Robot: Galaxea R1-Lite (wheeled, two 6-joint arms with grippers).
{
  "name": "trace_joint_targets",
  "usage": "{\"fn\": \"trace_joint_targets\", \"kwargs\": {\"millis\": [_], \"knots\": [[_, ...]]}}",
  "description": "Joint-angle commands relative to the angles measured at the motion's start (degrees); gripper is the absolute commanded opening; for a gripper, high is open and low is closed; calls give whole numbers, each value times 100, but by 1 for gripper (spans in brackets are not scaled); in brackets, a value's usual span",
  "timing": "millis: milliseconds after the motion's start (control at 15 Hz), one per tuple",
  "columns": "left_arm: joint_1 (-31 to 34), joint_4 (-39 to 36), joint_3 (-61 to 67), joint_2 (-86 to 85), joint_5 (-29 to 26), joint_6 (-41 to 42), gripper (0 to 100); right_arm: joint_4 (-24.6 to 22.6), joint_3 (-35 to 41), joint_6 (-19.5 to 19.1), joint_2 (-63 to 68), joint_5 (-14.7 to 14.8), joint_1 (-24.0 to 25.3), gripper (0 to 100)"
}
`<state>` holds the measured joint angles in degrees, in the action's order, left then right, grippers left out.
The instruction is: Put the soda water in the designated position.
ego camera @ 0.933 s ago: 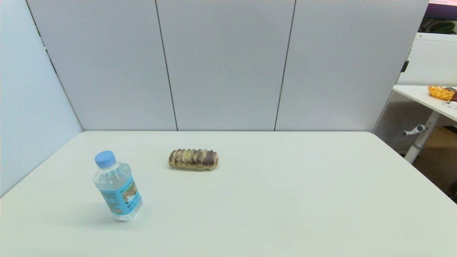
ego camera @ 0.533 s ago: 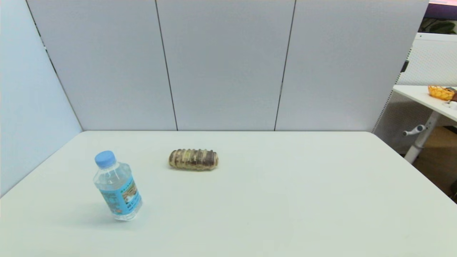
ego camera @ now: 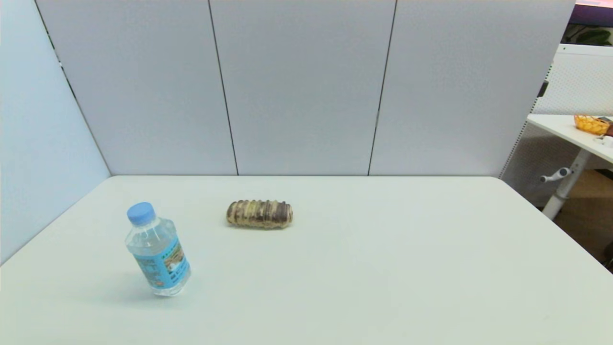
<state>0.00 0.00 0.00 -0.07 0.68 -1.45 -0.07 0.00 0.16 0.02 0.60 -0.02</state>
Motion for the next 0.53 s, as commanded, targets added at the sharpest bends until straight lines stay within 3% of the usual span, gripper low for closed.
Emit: {"fn": "trace_joint_targets", "kwargs": {"millis": [67, 267, 533], "knots": [[0, -9, 0, 7, 11, -75, 100, -1, 0, 2, -2, 2, -6, 100], [0, 0, -431, 376, -33, 321, 100, 7, 0, 2, -2, 2, 2, 100], [-264, -26, -1406, 2292, -376, 954, 100, -1, 0, 2, -2, 2, 2, 100]]}}
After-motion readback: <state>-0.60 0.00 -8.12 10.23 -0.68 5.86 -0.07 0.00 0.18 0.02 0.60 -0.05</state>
